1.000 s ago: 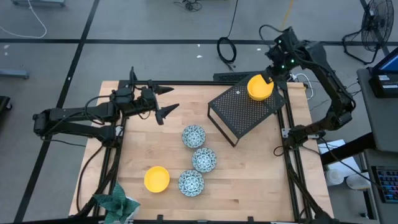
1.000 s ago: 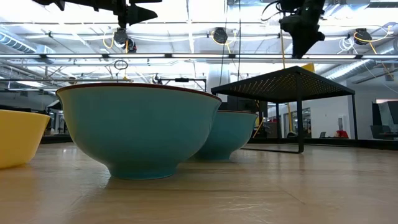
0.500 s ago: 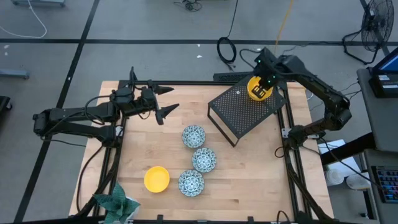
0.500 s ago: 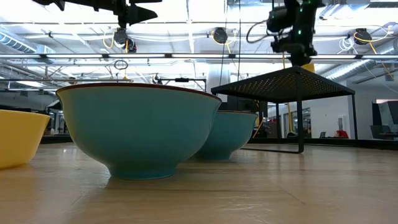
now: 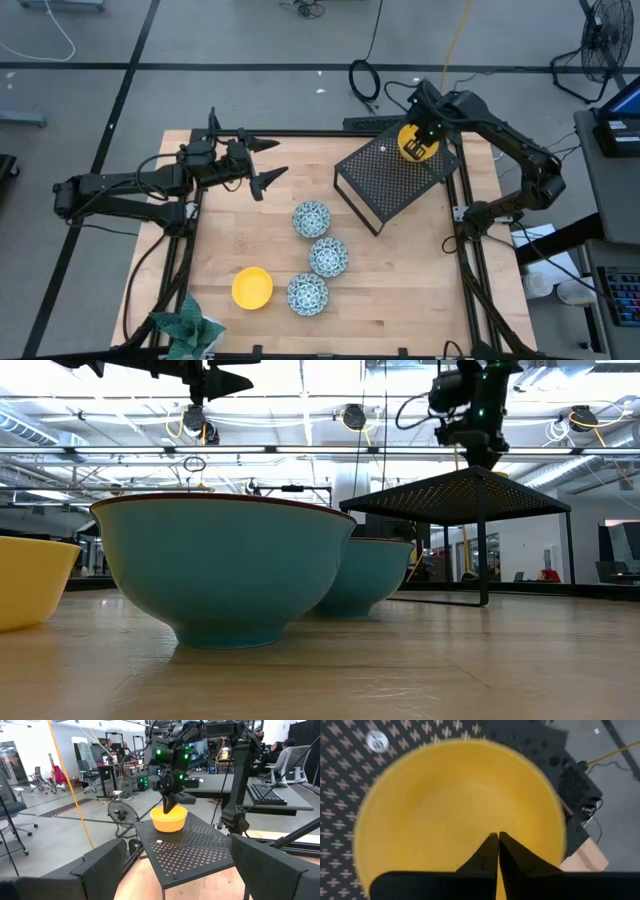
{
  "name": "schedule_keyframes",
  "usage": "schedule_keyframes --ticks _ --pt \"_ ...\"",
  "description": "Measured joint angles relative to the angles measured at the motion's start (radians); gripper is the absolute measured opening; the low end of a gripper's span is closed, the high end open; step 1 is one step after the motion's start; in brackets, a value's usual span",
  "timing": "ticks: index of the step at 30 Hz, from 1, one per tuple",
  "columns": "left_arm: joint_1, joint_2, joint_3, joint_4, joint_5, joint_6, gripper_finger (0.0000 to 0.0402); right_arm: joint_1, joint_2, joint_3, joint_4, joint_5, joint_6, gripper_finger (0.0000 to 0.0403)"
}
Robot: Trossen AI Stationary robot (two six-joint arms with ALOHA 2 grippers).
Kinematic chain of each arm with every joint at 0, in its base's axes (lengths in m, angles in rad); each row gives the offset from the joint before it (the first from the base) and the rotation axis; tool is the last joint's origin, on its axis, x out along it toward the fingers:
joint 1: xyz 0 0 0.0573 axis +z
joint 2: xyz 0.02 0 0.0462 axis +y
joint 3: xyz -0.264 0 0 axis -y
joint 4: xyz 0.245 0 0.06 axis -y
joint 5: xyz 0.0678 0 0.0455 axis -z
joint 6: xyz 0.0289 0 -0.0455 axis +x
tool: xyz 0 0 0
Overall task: Pick & Place Mini bowls
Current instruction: Stack the yellow bowl on the yellow bowls on the shelf
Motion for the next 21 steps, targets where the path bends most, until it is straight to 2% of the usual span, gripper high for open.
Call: schedule_keyframes --ticks 5,11,13,18,21 --pt "0.000 0.000 0.000 0.000 0.000 0.000 0.0351 0.024 -0.039 0.068 0.005 -0.003 -0.010 0.0001" --pt "0.000 0.000 0.000 0.000 0.000 0.000 0.0351 0.043 -0.174 0.072 0.109 -0.019 -0.005 0.0001" --pt "0.000 0.000 0.000 0.000 0.000 0.000 0.0351 0.060 -0.250 0.036 0.195 -0.098 0.027 0.0001" --pt "0.000 0.000 0.000 0.000 0.000 0.000 0.0351 0.159 -0.480 -0.157 0.560 -0.403 0.022 0.0000" --pt "0.000 0.000 0.000 0.000 0.000 0.000 0.0351 0.209 -0.604 -0.291 0.784 -0.440 0.035 0.0000"
